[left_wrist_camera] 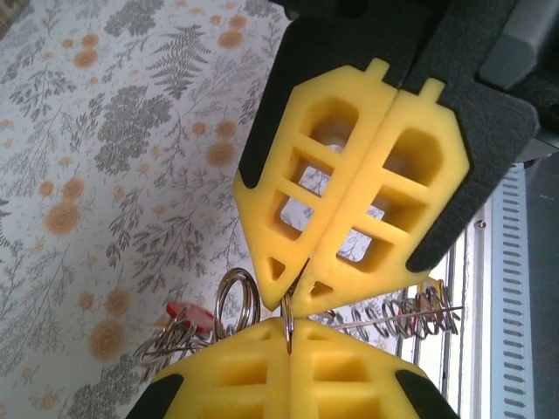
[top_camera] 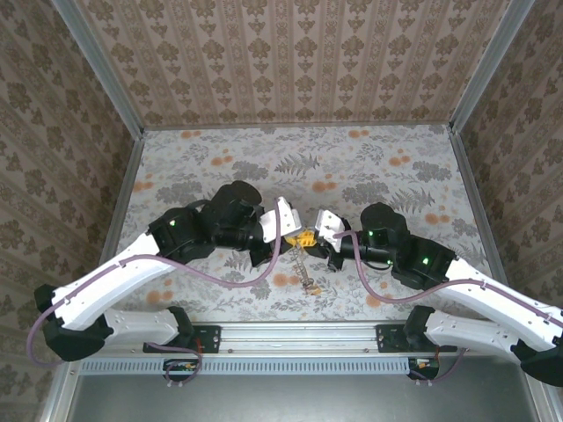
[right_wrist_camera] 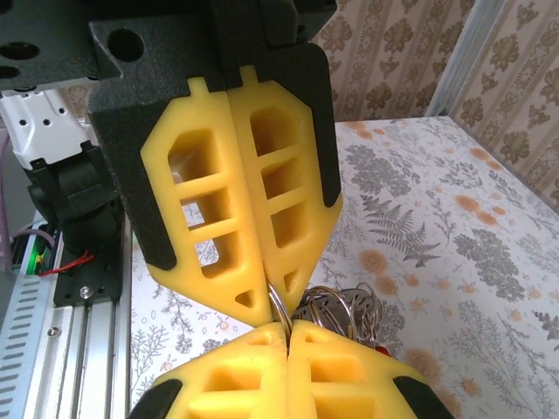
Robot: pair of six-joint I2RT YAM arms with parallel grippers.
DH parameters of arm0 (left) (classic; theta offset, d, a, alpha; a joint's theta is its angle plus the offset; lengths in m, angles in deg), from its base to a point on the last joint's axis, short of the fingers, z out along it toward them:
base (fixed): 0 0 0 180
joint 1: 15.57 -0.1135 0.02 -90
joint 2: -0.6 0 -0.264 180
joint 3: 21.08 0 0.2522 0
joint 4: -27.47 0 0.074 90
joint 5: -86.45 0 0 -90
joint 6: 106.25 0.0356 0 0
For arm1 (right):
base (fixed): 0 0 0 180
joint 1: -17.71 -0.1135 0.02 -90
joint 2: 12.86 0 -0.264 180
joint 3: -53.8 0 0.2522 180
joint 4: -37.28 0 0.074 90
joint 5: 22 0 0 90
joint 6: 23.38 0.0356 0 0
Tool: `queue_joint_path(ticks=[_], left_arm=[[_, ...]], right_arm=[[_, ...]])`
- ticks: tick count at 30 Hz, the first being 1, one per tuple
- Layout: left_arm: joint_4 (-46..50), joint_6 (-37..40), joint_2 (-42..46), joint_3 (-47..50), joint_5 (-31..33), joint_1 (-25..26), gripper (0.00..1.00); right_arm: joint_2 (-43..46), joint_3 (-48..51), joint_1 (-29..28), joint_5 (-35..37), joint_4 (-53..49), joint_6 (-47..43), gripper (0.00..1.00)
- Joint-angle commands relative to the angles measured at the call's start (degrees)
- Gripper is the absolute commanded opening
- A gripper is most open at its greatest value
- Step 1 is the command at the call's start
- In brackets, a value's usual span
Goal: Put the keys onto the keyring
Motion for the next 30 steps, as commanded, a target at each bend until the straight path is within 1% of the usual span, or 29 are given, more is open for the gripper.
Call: queue_joint_path(ticks=[1, 4, 6, 11, 17, 20, 23, 25, 26, 27, 30], left_arm=[[-9.7, 2.1, 4.9, 5.1, -5.9, -0.4, 0.00], [-18.0, 2.8, 9.6, 11.0, -10.2, -1.1, 0.00], [-22.1, 2.5, 11.7, 13.1, -12.6, -2.0, 0.00], [-29.8, -0.3, 14.5, 16.8, -19.8, -5.3, 0.00], [-36.0, -3.2, 15.0, 19.4, -23.0, -6.0, 0.00], [-39.5, -4.8, 15.2, 21.0, -25.7, -6.3, 0.00], [-45.0, -7.6, 15.6, 23.1, -27.9, -7.2, 0.00], [-47.7, -9.4, 15.9, 24.1, -29.2, -7.8, 0.00], [-48.3, -10.0, 15.8, 24.3, -29.6, -7.8, 0.00], [-47.7, -10.1, 15.7, 24.2, -29.9, -7.9, 0.00], [-42.8, -9.1, 15.1, 22.7, -29.4, -7.8, 0.00]], right_arm=[[1.4, 0.4, -0.4, -5.3, 2.5, -1.3, 0.01], [1.5, 0.6, -0.5, -8.3, 2.4, -1.6, 0.13], [1.5, 0.6, -0.5, -9.4, 2.3, -1.4, 0.19], [1.6, 0.5, -0.6, -10.9, 2.2, -1.3, 0.20], [1.6, 0.5, -0.5, -11.9, 3.1, -0.8, 0.21], [1.6, 0.5, -0.5, -12.0, 3.7, -0.5, 0.18], [2.0, 0.7, -0.6, -11.8, 4.4, -0.5, 0.12], [2.3, 0.8, -0.5, -11.2, 4.6, -0.5, 0.06], [2.6, 0.9, -0.5, -10.8, 4.6, -0.5, 0.02], [2.9, 1.0, -0.5, -10.2, 4.7, -0.7, 0.00], [4.9, 2.2, -0.4, -9.3, 5.9, -1.2, 0.00]])
